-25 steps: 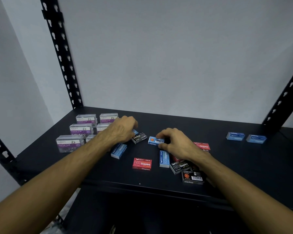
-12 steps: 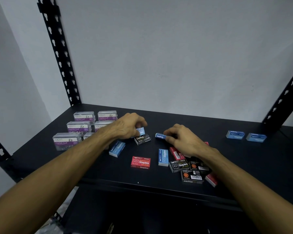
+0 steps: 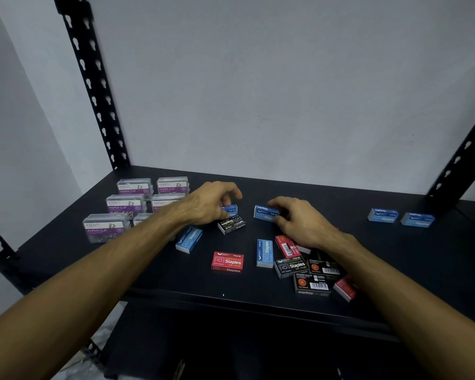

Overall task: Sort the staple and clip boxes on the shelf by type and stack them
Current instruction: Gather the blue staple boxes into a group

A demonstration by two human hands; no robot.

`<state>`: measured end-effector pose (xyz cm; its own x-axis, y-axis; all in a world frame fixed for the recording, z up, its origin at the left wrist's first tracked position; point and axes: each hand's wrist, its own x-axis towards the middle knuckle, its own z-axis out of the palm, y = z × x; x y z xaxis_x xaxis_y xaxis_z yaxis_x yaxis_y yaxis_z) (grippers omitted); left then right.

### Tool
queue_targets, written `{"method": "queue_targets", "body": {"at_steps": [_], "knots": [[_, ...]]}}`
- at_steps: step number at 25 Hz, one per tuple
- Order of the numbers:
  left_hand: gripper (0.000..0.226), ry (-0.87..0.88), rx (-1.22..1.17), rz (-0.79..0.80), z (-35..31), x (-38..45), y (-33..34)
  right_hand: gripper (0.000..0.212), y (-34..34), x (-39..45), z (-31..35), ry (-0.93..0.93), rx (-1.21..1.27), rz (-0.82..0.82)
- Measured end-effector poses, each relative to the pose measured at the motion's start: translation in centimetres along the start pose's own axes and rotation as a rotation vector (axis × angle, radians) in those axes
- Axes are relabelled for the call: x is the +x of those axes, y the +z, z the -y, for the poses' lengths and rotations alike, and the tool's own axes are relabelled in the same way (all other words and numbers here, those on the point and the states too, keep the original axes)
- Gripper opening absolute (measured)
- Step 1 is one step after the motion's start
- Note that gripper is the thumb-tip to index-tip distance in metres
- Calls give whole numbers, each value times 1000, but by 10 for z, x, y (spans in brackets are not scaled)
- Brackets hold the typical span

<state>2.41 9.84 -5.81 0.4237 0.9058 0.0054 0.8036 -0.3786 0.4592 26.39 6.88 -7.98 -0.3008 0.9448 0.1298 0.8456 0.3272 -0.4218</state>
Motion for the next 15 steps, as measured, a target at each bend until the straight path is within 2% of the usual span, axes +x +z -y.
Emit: {"method": "queue_targets", "body": {"at_steps": [3, 7, 15], "knots": [[50, -25, 83, 66, 1, -1, -5, 43, -2, 0, 0, 1, 25, 8], [50, -55, 131, 106, 1, -2, -11, 43, 0, 3, 2, -6, 34, 2], [23, -57, 76, -21, 0, 2, -2, 30, 7, 8, 1, -3, 61, -33]]}}
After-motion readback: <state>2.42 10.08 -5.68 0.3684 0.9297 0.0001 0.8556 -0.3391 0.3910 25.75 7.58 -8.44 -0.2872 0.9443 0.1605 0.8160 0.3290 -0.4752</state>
